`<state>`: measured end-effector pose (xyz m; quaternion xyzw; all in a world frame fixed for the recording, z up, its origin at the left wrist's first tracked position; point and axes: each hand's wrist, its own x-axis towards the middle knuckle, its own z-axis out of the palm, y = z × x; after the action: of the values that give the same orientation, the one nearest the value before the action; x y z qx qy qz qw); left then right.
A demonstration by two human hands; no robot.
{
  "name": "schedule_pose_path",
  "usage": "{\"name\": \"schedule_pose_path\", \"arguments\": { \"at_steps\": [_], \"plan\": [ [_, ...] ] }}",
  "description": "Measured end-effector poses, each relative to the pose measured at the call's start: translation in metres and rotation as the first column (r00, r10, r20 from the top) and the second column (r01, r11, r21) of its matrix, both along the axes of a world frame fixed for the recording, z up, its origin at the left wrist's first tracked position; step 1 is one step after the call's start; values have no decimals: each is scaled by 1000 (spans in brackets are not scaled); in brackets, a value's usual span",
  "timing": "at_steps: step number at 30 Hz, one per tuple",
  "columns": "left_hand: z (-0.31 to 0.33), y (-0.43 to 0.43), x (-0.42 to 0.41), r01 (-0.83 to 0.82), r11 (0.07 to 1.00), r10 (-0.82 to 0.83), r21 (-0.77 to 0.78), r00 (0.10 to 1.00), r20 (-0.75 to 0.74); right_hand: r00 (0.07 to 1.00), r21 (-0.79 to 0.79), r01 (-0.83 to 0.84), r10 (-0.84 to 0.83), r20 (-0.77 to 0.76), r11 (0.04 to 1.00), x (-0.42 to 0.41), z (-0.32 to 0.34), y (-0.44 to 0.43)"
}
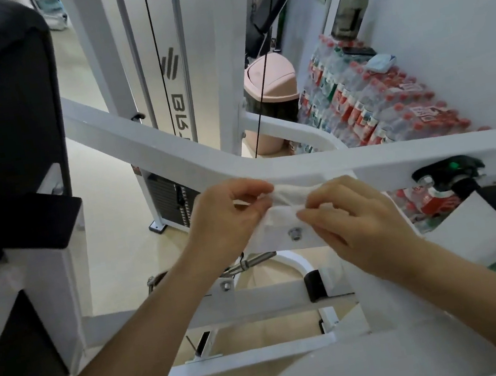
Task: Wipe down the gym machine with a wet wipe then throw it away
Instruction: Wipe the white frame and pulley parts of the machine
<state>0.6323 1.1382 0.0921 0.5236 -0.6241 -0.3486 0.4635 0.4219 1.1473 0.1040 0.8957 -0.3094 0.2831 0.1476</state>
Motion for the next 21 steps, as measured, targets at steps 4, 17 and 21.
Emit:
{"name": "schedule_pose_path", "arguments": {
  "at_steps": [4,17,21],
  "plan": [
    [-8,14,5,1,954,64,-298,976,208,970,17,-87,89,-225,996,17,-8,5],
    [-7,15,-18,308,651,437,-694,596,674,956,471,290,-229,-184,833,-4,1,2],
    [-11,27,-18,354,614,470,-705,553,687,976,498,212,-204,-72,841,28,11,4]
  ]
}}
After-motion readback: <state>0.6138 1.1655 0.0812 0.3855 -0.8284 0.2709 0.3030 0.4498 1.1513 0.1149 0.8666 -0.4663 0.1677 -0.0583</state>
